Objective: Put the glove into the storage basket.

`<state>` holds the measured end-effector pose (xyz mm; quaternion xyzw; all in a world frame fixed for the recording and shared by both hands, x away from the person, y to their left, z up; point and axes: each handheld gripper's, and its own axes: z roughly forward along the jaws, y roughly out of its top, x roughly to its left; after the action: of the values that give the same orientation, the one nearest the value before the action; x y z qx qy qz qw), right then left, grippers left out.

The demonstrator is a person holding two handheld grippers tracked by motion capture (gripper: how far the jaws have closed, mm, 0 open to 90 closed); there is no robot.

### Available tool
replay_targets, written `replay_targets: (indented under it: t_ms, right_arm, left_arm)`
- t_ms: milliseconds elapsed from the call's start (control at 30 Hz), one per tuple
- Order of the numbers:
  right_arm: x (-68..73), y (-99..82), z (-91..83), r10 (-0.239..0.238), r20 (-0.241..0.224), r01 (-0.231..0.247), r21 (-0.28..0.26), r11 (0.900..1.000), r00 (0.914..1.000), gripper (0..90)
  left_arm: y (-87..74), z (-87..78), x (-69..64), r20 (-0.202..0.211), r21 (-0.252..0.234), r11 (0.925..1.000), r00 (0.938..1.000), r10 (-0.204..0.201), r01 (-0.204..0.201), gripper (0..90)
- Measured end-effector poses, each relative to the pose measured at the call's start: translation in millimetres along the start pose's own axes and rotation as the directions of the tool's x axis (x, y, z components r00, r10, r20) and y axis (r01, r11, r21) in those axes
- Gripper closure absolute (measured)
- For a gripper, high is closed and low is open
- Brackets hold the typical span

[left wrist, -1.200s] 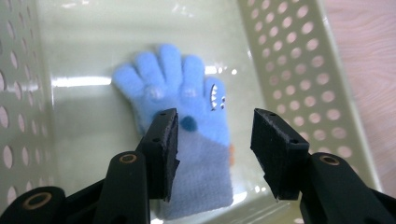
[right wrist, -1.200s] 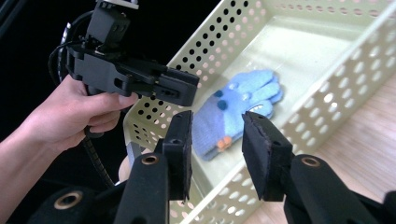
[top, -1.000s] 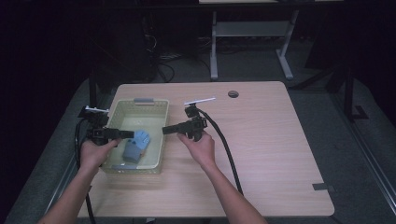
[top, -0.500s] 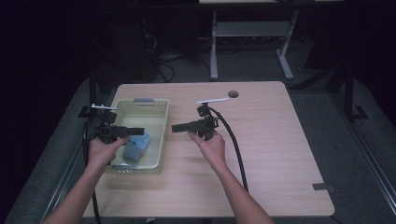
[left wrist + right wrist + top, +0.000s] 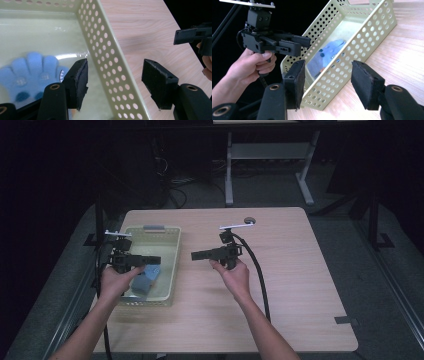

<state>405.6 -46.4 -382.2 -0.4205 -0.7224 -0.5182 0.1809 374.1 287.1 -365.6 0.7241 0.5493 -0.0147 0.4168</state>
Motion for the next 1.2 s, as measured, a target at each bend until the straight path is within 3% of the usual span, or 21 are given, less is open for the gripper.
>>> replay_targets:
  t_ms: [567, 1200]
  right_arm:
    - [-9.7, -4.4, -30.8, 0.019, 0.023, -0.018, -0.030, 0.9994, 0.9996, 40.9]
    - [-25.8, -16.0, -70.0, 0.053, 0.076, -0.048, -0.075, 0.9960, 0.9957, 35.4]
  left_arm:
    - [3.3, 11.3, -30.9, 0.083, -0.048, 0.9974, 0.9948, 0.059, -0.055, 34.0]
    - [4.9, 30.2, -63.2, 0.140, -0.048, 0.9932, 0.9838, 0.112, -0.106, 27.5]
